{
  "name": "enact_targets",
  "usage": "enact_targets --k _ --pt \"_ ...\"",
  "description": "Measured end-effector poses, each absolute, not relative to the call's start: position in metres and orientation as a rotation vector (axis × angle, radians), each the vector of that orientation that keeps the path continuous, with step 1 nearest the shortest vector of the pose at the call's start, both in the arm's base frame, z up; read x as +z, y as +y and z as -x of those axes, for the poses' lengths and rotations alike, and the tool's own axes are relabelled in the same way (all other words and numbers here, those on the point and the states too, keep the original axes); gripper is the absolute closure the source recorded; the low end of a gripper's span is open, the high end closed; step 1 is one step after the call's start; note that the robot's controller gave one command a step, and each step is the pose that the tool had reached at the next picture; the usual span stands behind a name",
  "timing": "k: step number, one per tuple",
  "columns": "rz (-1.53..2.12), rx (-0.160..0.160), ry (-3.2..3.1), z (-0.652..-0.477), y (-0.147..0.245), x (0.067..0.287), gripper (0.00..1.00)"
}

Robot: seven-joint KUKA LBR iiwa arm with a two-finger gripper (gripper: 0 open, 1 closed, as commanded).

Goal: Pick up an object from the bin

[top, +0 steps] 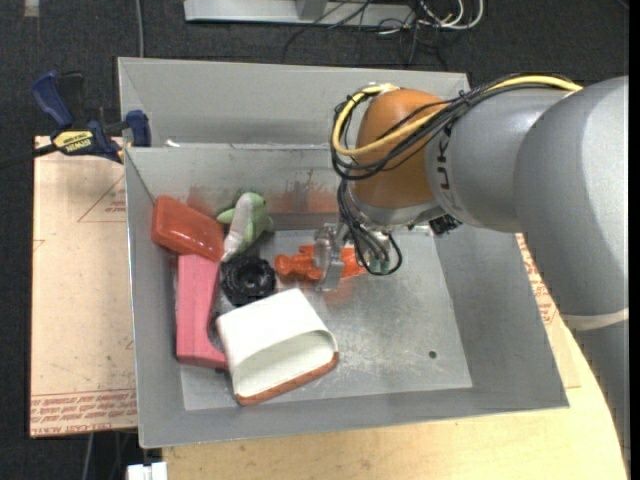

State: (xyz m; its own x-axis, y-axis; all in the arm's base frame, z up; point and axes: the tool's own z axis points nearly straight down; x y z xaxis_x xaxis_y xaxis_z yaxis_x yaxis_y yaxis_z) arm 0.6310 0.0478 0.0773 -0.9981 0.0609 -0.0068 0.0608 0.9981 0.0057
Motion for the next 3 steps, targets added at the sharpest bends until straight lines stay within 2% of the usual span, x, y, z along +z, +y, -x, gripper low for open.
enact_targets --k 3 --pt "-0.096 0.01 3.131 -0.631 0.048 0.103 1.0"
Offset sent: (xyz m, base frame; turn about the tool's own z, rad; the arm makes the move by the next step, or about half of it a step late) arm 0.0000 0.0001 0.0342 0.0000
